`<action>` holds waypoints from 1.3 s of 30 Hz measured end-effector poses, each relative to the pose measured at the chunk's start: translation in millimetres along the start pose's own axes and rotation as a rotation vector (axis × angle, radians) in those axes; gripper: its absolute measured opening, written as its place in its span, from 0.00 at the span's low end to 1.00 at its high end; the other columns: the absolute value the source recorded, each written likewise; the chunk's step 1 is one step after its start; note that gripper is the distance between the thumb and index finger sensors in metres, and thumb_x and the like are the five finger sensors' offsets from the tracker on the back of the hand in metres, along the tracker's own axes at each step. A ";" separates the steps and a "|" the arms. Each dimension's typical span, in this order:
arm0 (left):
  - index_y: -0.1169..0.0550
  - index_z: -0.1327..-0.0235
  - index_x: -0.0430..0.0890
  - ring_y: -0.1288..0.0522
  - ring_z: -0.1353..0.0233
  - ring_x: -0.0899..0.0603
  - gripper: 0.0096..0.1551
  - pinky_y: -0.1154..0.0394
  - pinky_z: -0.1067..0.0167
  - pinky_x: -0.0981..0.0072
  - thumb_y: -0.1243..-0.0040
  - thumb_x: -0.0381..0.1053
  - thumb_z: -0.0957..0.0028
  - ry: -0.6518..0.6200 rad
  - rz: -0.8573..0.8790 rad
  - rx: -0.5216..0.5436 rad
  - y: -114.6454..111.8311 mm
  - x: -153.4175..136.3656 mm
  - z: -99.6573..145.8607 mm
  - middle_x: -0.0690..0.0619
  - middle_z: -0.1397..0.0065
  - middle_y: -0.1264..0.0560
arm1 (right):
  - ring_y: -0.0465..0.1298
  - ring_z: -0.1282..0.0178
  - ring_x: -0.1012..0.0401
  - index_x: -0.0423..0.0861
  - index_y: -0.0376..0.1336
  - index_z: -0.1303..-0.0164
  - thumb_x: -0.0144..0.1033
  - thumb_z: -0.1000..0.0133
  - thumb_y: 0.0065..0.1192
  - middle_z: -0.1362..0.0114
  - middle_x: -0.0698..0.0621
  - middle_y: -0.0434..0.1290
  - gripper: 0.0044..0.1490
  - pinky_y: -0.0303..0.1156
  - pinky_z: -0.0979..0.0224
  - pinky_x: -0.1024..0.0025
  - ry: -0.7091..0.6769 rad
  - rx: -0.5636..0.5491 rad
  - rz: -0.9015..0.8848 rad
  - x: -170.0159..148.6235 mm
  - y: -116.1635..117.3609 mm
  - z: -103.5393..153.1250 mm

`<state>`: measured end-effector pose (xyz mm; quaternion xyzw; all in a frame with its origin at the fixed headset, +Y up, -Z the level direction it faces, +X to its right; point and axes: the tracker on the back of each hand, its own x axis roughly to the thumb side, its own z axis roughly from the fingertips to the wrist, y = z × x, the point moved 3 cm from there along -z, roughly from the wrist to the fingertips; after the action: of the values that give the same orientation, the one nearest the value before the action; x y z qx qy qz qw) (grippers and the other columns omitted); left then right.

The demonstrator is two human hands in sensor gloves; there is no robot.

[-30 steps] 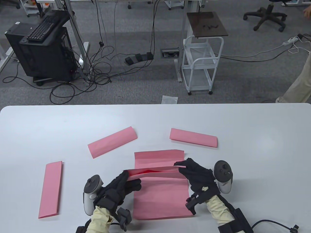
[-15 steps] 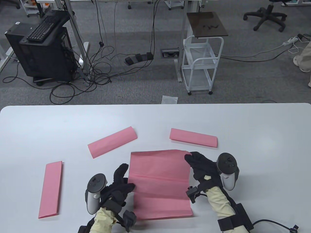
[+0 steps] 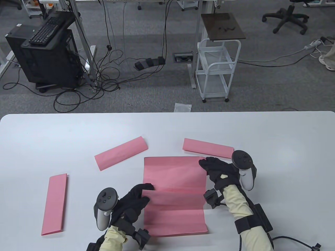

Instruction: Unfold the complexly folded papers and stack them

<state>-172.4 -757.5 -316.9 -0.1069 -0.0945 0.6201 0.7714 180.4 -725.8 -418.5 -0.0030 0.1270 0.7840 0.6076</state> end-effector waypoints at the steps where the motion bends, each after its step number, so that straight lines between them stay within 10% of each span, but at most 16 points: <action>1: 0.22 0.45 0.58 0.22 0.32 0.44 0.17 0.44 0.23 0.37 0.42 0.42 0.44 0.004 -0.034 0.004 0.9 1.9 0.5 0.55 0.33 0.25 | 0.78 0.45 0.48 0.34 0.73 0.52 0.38 0.45 0.62 0.59 0.46 0.81 0.24 0.47 0.22 0.37 0.015 0.030 -0.007 -1.6 0.2 -1.0; 12: 0.20 0.42 0.60 0.39 0.19 0.30 0.17 0.51 0.24 0.32 0.45 0.45 0.41 0.051 -0.399 -0.249 -9.8 -2.3 17.6 0.37 0.14 0.45 | 0.76 0.42 0.49 0.36 0.72 0.49 0.39 0.44 0.60 0.55 0.47 0.80 0.24 0.45 0.21 0.37 0.006 -0.016 -0.032 -1.2 -8.0 -4.6; 17: 0.21 0.41 0.58 0.24 0.28 0.36 0.18 0.43 0.25 0.35 0.45 0.44 0.41 0.083 -0.238 -0.292 -13.9 -18.6 20.4 0.41 0.25 0.26 | 0.76 0.41 0.49 0.37 0.72 0.49 0.40 0.44 0.60 0.55 0.47 0.80 0.24 0.45 0.21 0.37 -0.003 -0.034 -0.004 1.6 -8.9 -5.5; 22: 0.27 0.29 0.45 0.29 0.24 0.34 0.31 0.47 0.23 0.34 0.48 0.61 0.39 0.069 -0.148 -0.359 -18.6 -21.4 23.6 0.41 0.20 0.32 | 0.76 0.41 0.49 0.37 0.72 0.49 0.40 0.44 0.60 0.55 0.47 0.80 0.24 0.45 0.21 0.37 -0.006 -0.032 -0.004 2.4 -3.1 -6.8; 26: 0.26 0.33 0.51 0.23 0.29 0.40 0.22 0.44 0.23 0.40 0.45 0.48 0.41 0.096 -0.192 -0.200 -14.7 -20.4 22.3 0.47 0.27 0.25 | 0.76 0.41 0.49 0.37 0.72 0.49 0.40 0.44 0.60 0.55 0.47 0.80 0.24 0.45 0.21 0.37 -0.014 -0.037 0.005 3.6 -0.1 -6.5; 32: 0.53 0.22 0.62 0.21 0.32 0.45 0.44 0.44 0.22 0.43 0.42 0.43 0.43 0.102 -0.290 -0.126 -10.2 -18.3 22.6 0.55 0.31 0.25 | 0.76 0.41 0.49 0.37 0.72 0.48 0.40 0.44 0.60 0.55 0.47 0.80 0.24 0.45 0.21 0.37 -0.022 -0.055 0.000 5.1 -0.5 -8.2; 39: 0.40 0.25 0.57 0.18 0.33 0.47 0.36 0.43 0.22 0.45 0.38 0.46 0.45 0.098 -0.351 -0.105 -11.5 -18.4 22.2 0.58 0.33 0.21 | 0.76 0.41 0.49 0.37 0.72 0.48 0.40 0.44 0.60 0.55 0.47 0.80 0.24 0.45 0.21 0.37 -0.021 -0.049 0.032 5.6 3.1 -10.1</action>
<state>-171.8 -776.8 -292.5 -0.1591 -0.1063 0.4642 0.8648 174.5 -723.3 -428.6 -0.0076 0.1017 0.7966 0.5958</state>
